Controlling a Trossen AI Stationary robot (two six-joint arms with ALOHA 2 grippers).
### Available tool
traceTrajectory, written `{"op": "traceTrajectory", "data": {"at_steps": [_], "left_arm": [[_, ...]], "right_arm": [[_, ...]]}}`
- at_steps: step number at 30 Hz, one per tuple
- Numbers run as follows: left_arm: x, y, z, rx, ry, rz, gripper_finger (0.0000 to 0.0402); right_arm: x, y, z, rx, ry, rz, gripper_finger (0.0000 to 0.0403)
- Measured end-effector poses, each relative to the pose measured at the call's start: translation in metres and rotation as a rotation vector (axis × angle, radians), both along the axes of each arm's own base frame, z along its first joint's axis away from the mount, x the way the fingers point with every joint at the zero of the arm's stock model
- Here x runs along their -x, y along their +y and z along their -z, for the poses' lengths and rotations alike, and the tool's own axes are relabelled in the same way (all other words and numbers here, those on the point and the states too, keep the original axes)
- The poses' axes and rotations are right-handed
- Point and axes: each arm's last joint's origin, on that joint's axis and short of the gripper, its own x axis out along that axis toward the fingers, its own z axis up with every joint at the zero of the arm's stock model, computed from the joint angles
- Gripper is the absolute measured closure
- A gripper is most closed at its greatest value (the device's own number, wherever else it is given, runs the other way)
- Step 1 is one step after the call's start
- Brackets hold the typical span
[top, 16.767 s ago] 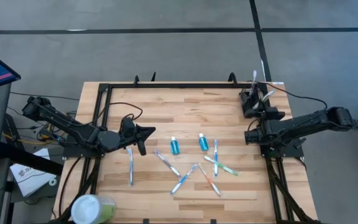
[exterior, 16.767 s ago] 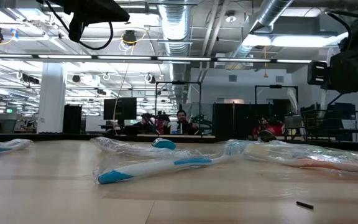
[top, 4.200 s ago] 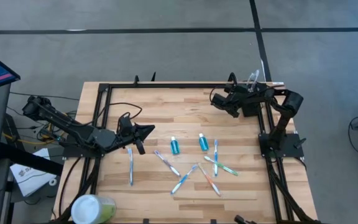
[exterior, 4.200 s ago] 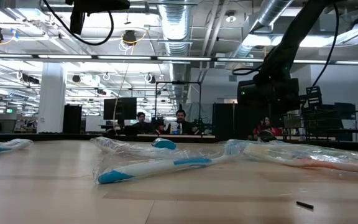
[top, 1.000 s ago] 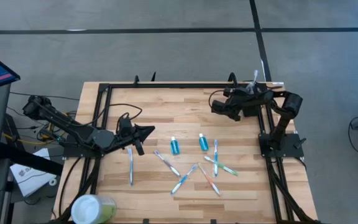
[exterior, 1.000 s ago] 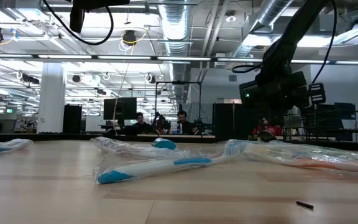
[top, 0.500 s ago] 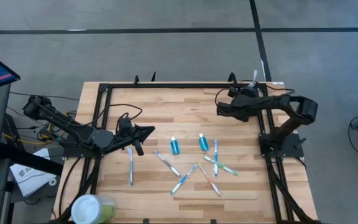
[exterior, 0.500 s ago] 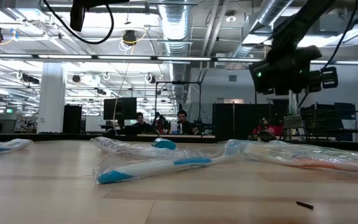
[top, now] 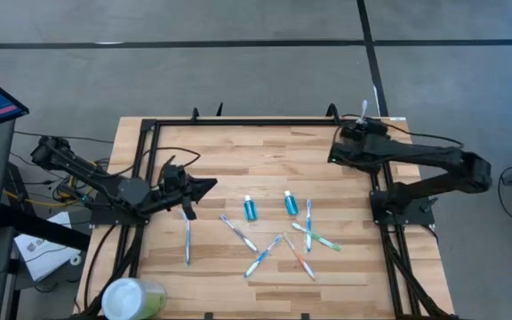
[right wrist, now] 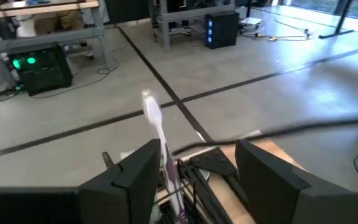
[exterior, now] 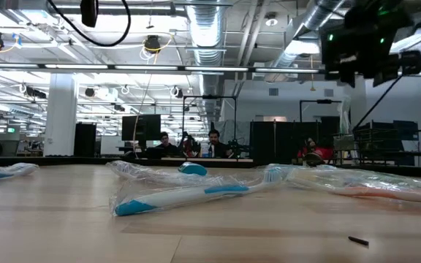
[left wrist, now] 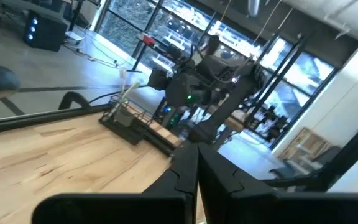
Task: Pick & Place toothbrushing station
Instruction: Adjust the wire organizer
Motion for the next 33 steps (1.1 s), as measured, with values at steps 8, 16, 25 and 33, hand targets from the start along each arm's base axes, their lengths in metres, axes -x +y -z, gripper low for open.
{"op": "traceTrajectory", "data": {"at_steps": [8, 16, 25, 33], "left_arm": [[0.004, 0.001, -0.004, 0.044, -0.034, 0.052, 0.0400], [0.001, -0.002, -0.001, 0.134, -0.048, 0.129, 0.0400], [0.000, -0.003, 0.003, 0.142, -0.022, 0.148, 0.0400], [-0.008, -0.003, 0.009, 0.155, 0.000, 0.117, 0.0400]], "right_arm": [[0.011, 0.005, -0.039, -0.111, 0.069, -0.152, 0.0234], [0.018, 0.014, -0.050, -0.347, 0.006, -0.407, 0.0322], [0.004, 0.038, -0.065, -0.459, -0.082, -0.968, 0.0391], [-0.035, 0.026, -0.066, -0.609, -0.094, -1.057, 0.0402]]}}
